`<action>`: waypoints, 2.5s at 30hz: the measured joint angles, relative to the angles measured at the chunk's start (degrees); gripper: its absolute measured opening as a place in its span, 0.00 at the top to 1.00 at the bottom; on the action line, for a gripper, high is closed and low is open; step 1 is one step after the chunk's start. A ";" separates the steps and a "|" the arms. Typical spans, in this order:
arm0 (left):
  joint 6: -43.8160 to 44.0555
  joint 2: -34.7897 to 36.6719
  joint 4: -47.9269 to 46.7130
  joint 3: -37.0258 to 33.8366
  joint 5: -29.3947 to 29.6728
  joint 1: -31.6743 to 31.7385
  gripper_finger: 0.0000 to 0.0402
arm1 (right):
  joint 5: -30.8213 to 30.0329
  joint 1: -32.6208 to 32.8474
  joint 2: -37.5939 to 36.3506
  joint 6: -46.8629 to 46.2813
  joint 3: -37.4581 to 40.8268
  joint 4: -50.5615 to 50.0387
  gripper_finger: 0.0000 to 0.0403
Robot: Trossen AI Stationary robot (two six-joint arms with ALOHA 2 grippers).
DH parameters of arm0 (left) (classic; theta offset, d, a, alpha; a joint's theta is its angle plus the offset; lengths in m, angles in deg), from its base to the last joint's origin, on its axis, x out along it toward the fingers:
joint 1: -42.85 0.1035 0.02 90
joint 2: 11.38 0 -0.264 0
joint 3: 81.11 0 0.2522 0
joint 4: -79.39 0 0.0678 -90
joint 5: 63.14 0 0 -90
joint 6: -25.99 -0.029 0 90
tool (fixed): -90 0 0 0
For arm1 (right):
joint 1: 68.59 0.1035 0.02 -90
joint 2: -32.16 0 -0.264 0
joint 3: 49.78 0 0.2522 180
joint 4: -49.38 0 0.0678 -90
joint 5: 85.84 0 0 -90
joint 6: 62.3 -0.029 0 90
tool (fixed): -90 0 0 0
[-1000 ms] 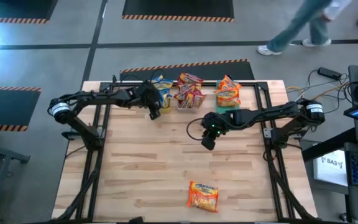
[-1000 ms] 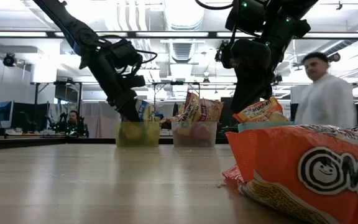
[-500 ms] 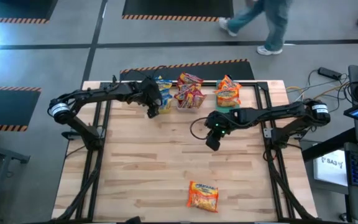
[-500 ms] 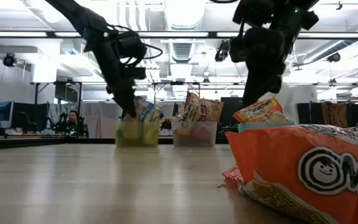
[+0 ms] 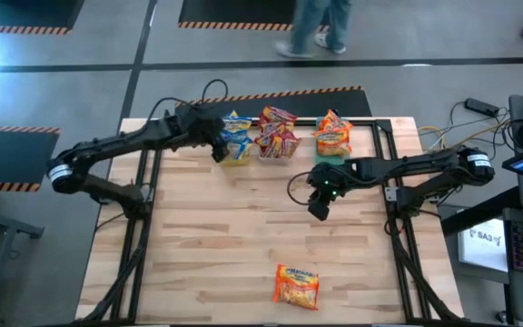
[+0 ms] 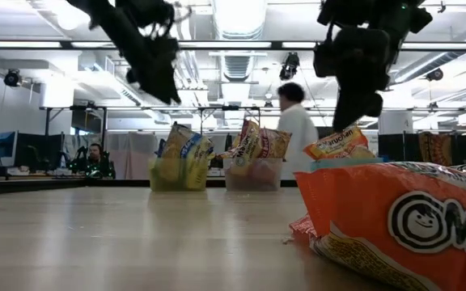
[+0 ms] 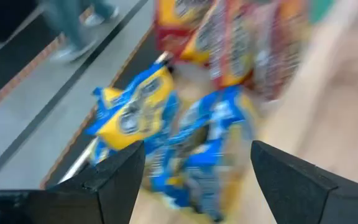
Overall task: Sort Maruchan noodles
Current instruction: Put the orange noodle into the green bin
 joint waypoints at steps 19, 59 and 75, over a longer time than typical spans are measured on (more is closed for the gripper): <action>32.12 -4.30 38.93 -15.93 15.12 -49.09 0.31 | 3.01 22.17 3.28 -25.38 5.33 8.76 0.76; 42.72 -48.53 32.03 15.25 5.96 -58.50 0.31 | -0.06 40.32 24.48 -52.85 5.22 42.07 0.55; 27.43 -46.69 27.56 15.02 6.45 -46.94 0.31 | 1.00 24.00 11.68 -32.84 5.27 18.80 0.55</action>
